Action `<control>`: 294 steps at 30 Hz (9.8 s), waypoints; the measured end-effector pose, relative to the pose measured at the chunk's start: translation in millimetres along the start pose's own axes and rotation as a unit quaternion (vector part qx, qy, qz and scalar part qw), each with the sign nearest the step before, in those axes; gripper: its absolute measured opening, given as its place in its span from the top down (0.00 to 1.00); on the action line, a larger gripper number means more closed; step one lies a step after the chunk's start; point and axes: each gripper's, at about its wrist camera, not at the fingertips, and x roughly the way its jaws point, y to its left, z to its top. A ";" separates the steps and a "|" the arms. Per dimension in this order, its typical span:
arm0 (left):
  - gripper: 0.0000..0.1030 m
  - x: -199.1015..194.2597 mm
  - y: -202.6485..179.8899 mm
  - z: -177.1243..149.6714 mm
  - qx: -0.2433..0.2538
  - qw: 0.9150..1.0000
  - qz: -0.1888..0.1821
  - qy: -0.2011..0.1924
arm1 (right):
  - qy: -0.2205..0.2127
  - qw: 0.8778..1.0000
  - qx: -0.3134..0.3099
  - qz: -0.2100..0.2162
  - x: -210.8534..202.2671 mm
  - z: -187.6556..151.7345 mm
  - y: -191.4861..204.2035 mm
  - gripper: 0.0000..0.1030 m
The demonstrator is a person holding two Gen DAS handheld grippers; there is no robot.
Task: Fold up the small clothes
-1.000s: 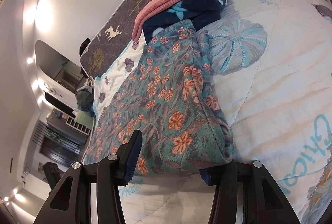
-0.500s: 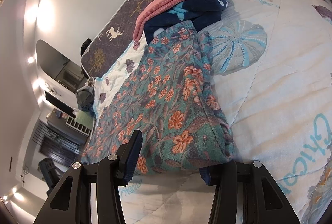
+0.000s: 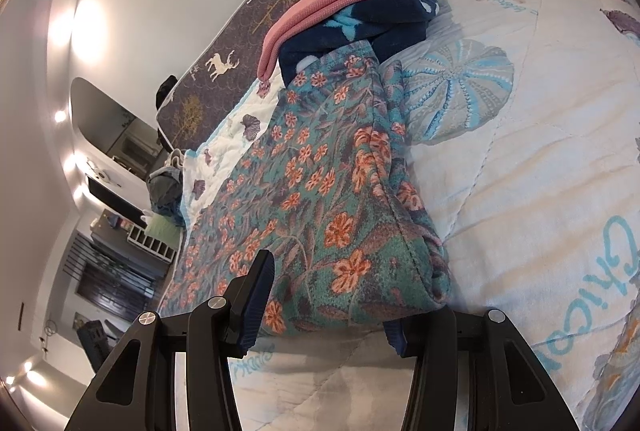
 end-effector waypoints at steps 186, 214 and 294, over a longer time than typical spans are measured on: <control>0.46 -80.3 109.5 -36.5 -0.214 0.977 -0.020 -0.011 | 0.063 0.847 -0.505 -0.153 137.6 -272.1 328.6 0.90; 0.88 43.2 16.2 80.0 -0.127 0.977 -0.140 0.094 | 0.044 0.965 -0.256 0.033 74.0 -196.8 272.9 0.91; 0.38 -24.3 -199.7 -60.5 0.141 0.990 0.003 0.030 | -0.076 0.992 0.070 -0.072 -154.6 -139.8 1.3 0.91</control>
